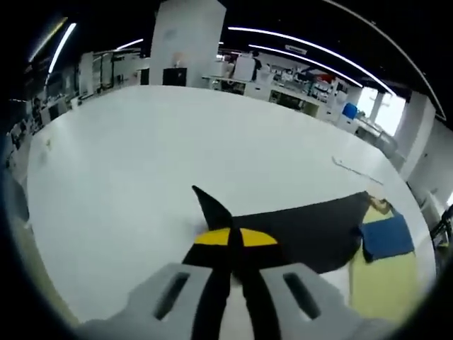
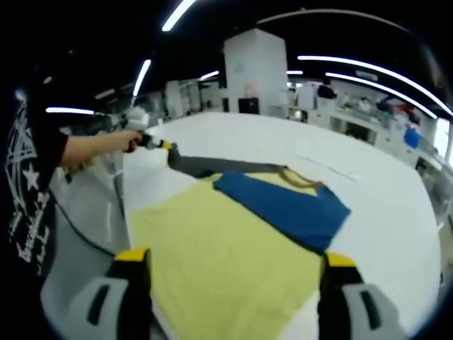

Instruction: Fold the garment on the visible template until the final outline fits inside the template.

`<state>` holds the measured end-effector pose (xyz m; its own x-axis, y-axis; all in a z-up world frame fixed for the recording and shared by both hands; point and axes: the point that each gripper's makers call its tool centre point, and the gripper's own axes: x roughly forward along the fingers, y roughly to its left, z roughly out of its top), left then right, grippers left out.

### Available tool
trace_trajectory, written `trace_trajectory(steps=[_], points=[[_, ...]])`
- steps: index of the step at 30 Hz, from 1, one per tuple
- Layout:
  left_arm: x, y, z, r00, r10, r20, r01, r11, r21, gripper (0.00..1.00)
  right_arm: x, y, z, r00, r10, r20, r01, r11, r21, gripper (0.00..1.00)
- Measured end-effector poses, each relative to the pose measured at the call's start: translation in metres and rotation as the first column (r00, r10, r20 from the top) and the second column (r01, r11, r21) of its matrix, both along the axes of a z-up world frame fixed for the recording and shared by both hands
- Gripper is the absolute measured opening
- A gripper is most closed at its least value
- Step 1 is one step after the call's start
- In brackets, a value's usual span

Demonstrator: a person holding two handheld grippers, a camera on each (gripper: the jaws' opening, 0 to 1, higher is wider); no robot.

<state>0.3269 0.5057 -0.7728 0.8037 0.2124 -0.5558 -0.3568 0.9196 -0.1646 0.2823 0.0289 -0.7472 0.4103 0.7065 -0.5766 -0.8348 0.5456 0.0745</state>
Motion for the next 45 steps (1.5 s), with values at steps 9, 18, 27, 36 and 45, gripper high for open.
trace_trajectory(steps=[9,18,27,36,45], points=[[0.033,-0.040,0.028,0.994,-0.078,0.075,0.081,0.996,-0.041,0.00,-0.005,0.001,0.002,1.000,0.013,0.010,-0.013,1.000,-0.005,0.99],[0.065,-0.079,0.047,0.980,-0.140,0.143,0.154,0.984,-0.090,0.00,-0.008,0.001,0.001,1.000,0.006,0.008,-0.006,1.000,0.003,0.99],[0.078,-0.132,0.054,0.958,-0.233,0.168,0.253,0.962,-0.107,0.00,-0.011,0.002,0.002,1.000,0.016,0.012,-0.016,1.000,0.004,0.99],[0.093,-0.186,0.060,0.911,-0.369,0.181,0.388,0.918,-0.079,0.00,-0.011,0.002,0.002,1.000,0.000,0.011,0.000,1.000,0.009,0.99],[0.104,-0.233,0.072,0.873,-0.439,0.211,0.461,0.885,-0.065,0.00,-0.010,-0.001,0.002,1.000,-0.008,0.012,0.007,1.000,0.007,0.99]])
